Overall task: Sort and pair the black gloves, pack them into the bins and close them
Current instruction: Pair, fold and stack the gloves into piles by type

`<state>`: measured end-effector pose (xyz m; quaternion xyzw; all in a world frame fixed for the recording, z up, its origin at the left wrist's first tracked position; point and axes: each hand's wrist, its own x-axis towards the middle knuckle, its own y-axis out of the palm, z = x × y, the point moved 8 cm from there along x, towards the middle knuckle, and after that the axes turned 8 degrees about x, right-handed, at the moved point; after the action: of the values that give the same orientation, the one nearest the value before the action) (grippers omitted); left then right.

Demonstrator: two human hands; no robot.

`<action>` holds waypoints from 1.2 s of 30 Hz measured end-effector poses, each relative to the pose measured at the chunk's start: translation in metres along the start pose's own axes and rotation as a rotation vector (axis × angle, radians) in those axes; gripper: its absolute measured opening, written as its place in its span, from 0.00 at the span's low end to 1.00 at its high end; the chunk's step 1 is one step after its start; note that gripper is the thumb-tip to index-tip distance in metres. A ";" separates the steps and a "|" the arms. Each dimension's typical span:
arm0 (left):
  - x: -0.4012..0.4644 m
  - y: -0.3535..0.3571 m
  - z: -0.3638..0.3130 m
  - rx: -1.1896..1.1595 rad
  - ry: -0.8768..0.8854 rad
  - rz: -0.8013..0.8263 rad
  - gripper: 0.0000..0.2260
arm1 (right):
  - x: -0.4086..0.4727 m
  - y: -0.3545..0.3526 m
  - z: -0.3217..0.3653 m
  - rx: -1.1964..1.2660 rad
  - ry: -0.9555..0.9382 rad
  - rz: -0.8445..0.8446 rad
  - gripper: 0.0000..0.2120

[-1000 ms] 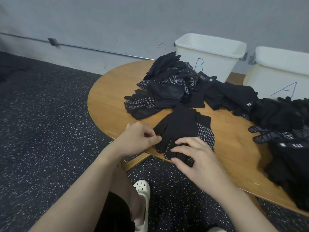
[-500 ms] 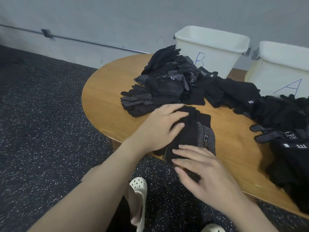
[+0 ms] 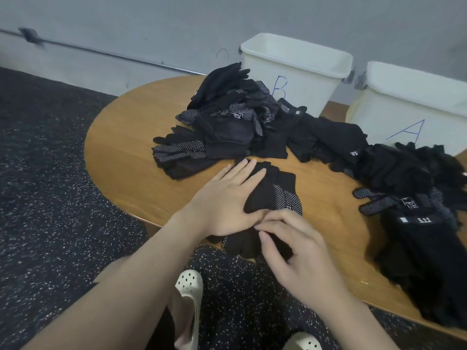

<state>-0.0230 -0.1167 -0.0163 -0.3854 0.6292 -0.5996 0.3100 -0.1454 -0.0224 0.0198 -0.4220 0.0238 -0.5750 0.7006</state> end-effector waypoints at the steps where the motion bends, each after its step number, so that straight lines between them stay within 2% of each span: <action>1: 0.000 -0.001 0.000 -0.013 0.000 0.001 0.41 | 0.002 0.000 -0.002 -0.018 0.013 0.008 0.11; 3: -0.002 -0.006 0.001 -0.114 -0.016 -0.034 0.38 | 0.005 0.002 -0.003 -0.071 0.022 0.051 0.11; 6: -0.004 -0.017 0.016 -0.339 -0.091 -0.111 0.25 | 0.008 0.006 -0.001 -0.131 0.028 0.118 0.10; 9: -0.005 -0.023 0.035 -0.342 -0.151 -0.158 0.19 | 0.009 0.007 0.003 -0.164 0.012 0.137 0.10; 15: 0.018 -0.029 0.037 -0.255 -0.194 -0.160 0.17 | 0.019 0.003 0.001 -0.221 0.023 0.116 0.09; 19: 0.031 -0.028 0.033 -0.232 -0.178 -0.162 0.18 | 0.027 0.003 -0.010 -0.229 0.117 0.112 0.17; 23: 0.033 -0.029 0.035 -0.269 -0.170 -0.227 0.15 | 0.029 0.022 -0.027 -0.275 0.209 0.332 0.34; 25: 0.037 -0.030 0.036 -0.276 -0.168 -0.225 0.12 | 0.027 0.029 -0.033 -0.334 0.226 0.433 0.36; 28: 0.038 -0.032 0.036 -0.280 -0.164 -0.249 0.08 | 0.024 0.032 -0.031 -0.416 0.195 0.505 0.35; 31: 0.036 -0.032 0.037 -0.308 -0.152 -0.268 0.08 | 0.017 0.036 -0.019 -0.456 0.114 0.552 0.33; 36: 0.033 -0.036 0.034 -0.315 -0.123 -0.294 0.08 | -0.001 0.047 0.005 -0.397 -0.022 0.653 0.30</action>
<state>-0.0069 -0.1622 0.0184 -0.5526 0.6318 -0.5080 0.1932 -0.1060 -0.0192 -0.0070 -0.5260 0.2603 -0.3013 0.7515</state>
